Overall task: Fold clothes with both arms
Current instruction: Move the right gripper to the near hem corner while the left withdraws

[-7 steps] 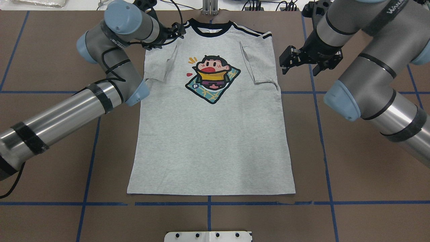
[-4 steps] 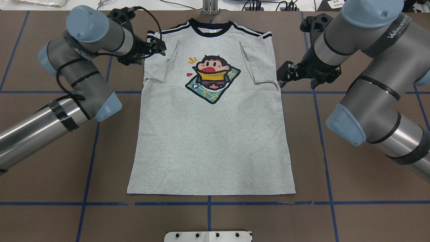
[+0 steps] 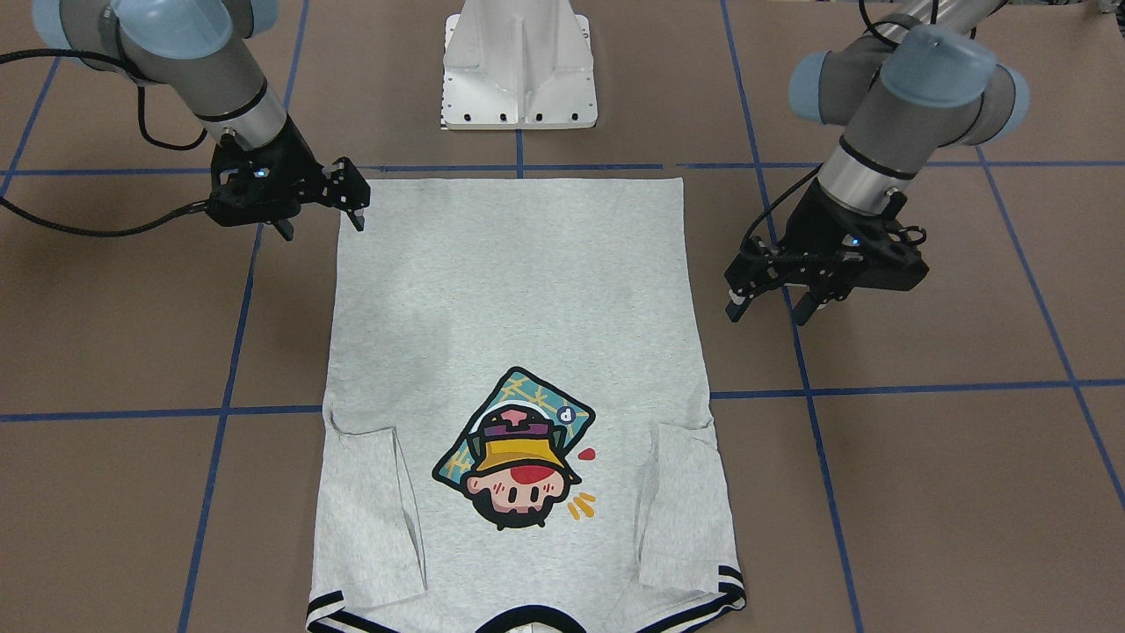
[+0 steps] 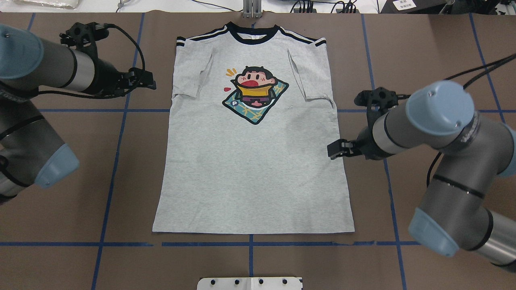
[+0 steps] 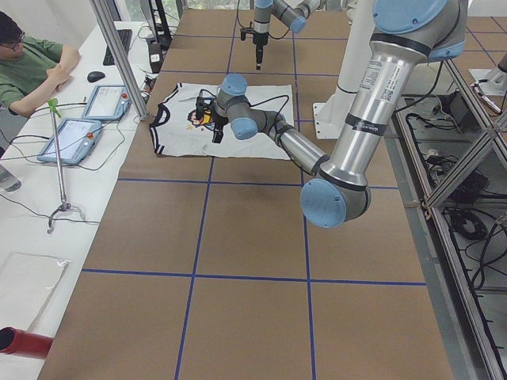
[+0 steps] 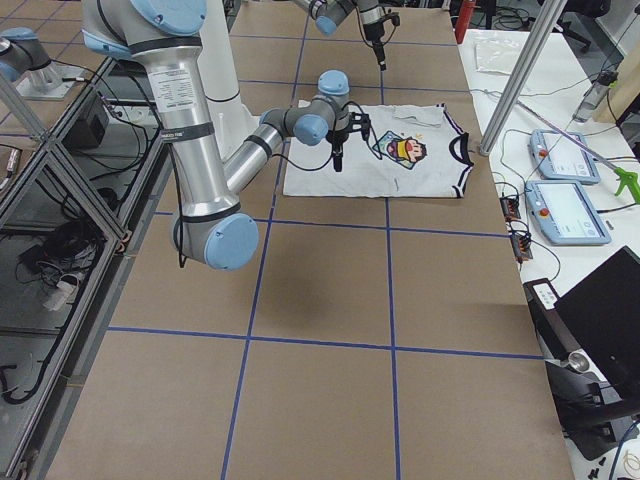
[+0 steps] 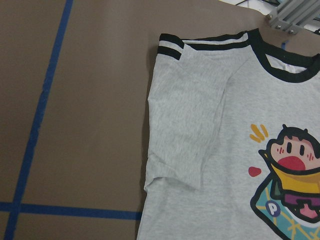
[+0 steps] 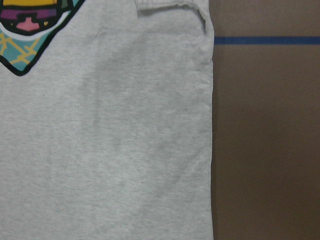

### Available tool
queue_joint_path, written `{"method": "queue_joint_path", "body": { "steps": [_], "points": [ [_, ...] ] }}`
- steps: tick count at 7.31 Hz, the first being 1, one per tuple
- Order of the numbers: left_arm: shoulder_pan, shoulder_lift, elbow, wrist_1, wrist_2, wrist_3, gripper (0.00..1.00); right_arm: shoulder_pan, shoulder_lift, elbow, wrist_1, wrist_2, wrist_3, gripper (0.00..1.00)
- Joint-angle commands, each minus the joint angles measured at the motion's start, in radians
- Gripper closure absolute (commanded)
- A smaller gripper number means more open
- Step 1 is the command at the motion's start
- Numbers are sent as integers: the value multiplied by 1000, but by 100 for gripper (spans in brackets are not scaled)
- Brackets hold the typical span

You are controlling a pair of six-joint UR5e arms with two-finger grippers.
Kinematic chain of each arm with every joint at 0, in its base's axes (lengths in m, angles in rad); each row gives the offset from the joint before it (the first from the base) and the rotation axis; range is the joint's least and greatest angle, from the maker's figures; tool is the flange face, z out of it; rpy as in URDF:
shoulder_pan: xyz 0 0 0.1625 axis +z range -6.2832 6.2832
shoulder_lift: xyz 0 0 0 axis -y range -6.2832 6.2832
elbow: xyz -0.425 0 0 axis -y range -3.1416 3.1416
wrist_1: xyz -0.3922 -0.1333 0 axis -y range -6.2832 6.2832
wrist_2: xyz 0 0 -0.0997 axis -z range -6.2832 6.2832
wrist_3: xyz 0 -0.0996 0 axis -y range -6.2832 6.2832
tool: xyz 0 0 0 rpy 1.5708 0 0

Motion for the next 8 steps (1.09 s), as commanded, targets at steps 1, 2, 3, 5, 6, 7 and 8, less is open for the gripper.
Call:
{"method": "queue_joint_path", "body": {
  "steps": [1,2,3,5,6,7,8],
  "points": [
    [2,33,-72,8,0,0,1,-160,-64,8,74,-117,158,0],
    [2,31,-78,6,2,0,1,-233,-87,12,74,-191,229,0],
    [2,31,-96,8,2,-3,1,-284,-127,24,74,-215,265,0],
    [5,29,-100,8,3,-3,1,-310,-166,35,74,-214,267,1],
    [5,28,-100,8,3,-3,1,-318,-173,35,74,-212,268,3],
    [5,28,-100,8,3,-3,1,-320,-172,33,74,-206,268,9],
    [5,28,-98,8,3,-3,1,-318,-172,29,73,-198,268,13]
  ]
}}
